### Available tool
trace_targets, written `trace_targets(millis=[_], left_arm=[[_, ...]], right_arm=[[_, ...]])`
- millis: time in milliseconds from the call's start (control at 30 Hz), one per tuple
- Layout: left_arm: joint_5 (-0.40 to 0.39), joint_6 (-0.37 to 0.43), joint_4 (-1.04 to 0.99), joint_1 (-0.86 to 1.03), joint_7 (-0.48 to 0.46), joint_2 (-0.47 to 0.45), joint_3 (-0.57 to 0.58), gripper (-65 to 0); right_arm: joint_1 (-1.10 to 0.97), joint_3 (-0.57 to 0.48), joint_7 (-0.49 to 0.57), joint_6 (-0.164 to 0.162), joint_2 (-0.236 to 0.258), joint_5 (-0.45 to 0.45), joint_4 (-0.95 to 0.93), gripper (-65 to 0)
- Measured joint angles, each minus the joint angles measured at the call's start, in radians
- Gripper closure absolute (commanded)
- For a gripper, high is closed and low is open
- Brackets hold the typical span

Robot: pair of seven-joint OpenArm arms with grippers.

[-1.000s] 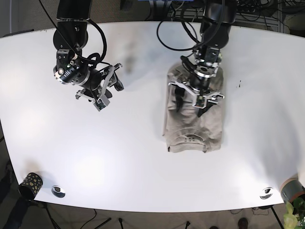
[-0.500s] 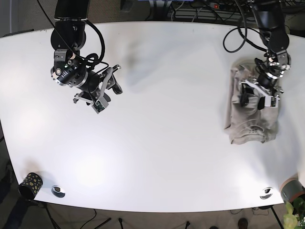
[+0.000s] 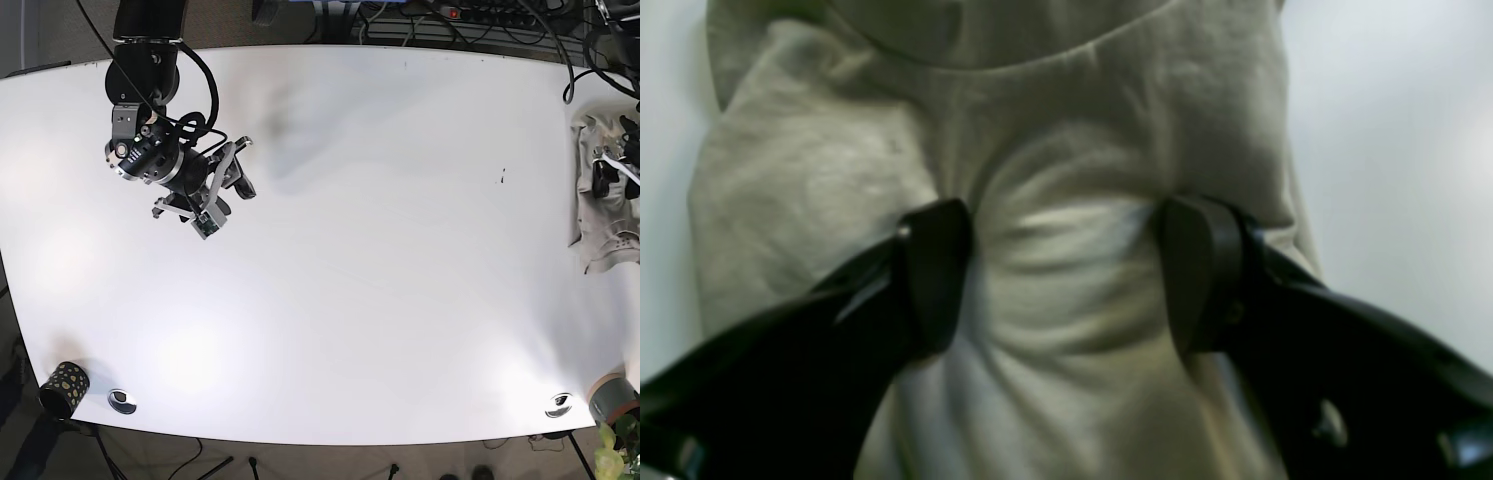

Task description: Fold the T-shirt properly

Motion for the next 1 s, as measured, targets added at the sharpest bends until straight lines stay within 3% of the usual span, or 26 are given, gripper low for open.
trace_targets(millis=[367, 567, 767, 900, 1000], left_arm=[[0.060, -0.021, -0.022, -0.040, 0.090, -0.088, 0.000, -42.2], [0.080, -0.051, 0.071, -0.047, 0.164, -0.099, -0.023, -42.1], [0.071, -0.059, 0.249, -0.039, 0.211, -0.091, -0.060, -42.1], [0.080, -0.040, 0.378, -0.021, 0.222, -0.050, -0.074, -42.1], [0.093, -0.005, 0.471, -0.011, 0.222, 0.026, -0.061, -42.1]], right_arm=[[-0.014, 0.000, -0.001, 0.000, 0.005, -0.001, 0.050, -26.8], [-0.017, 0.000, 0.000, 0.000, 0.004, -0.004, 0.081, -26.8], [-0.013, 0.000, 0.003, 0.000, 0.008, -0.014, 0.084, -26.8], [0.002, 0.000, 0.017, 0.003, 0.018, -0.079, 0.084, -26.8], [0.005, 0.002, 0.110, 0.001, 0.019, -0.161, 0.084, -26.8]])
